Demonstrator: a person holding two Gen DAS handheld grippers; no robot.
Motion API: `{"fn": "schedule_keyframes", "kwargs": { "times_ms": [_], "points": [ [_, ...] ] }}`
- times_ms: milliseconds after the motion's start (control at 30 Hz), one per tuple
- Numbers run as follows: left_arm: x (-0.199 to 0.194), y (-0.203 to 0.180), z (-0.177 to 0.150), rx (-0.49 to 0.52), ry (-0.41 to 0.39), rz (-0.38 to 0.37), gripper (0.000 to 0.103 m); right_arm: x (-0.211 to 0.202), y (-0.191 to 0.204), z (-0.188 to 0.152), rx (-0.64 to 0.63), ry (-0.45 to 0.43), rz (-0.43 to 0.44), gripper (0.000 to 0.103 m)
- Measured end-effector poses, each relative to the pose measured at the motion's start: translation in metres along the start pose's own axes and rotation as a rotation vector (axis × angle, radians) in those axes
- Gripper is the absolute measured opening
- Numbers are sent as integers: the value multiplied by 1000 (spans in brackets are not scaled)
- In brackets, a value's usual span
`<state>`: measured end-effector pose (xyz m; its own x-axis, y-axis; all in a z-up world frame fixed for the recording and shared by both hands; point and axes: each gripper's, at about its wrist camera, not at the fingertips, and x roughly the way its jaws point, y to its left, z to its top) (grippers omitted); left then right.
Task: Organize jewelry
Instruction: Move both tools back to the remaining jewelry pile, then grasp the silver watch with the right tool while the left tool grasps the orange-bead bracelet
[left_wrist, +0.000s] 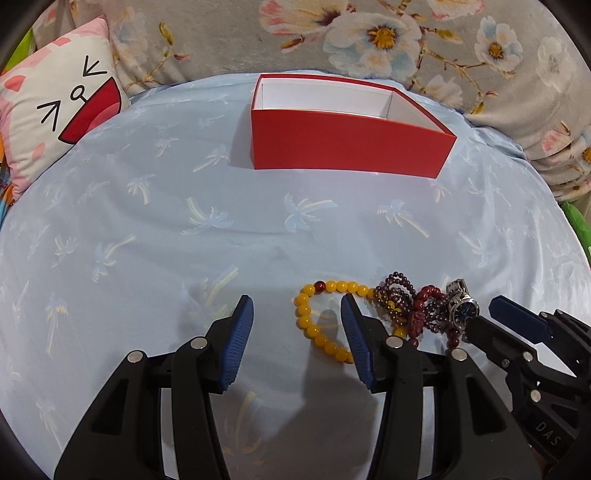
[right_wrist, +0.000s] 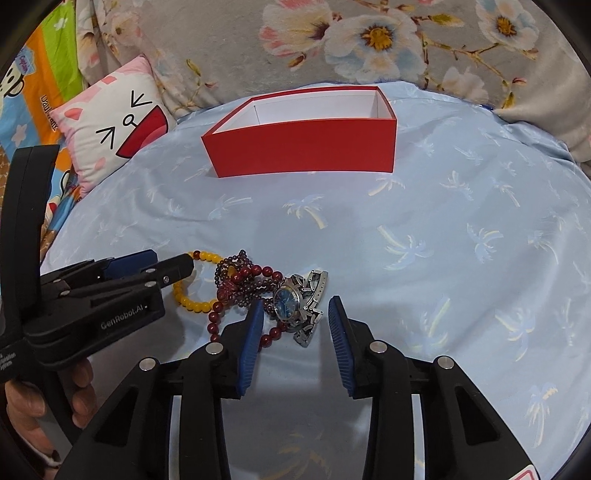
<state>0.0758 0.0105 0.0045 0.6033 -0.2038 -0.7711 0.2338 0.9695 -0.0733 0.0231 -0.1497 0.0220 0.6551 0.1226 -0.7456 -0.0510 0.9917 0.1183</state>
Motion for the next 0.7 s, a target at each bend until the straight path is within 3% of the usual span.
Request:
{"fn": "schedule_keyframes", "kwargs": {
  "times_ms": [167,267,500,700],
  "points": [
    [5,-3,-3,6,11,3,47,6,2,3,-18,0,-16,33],
    [5,-5,-3,10,6,6,47,12,1,4,-19,16,-9,22],
    [6,-7,-4,25,-7,21,47,13,2,4,-17,16,0,15],
    [6,-8,-6,34,-20,28,47,9,-5,1,12,20,6,13]
  ]
}}
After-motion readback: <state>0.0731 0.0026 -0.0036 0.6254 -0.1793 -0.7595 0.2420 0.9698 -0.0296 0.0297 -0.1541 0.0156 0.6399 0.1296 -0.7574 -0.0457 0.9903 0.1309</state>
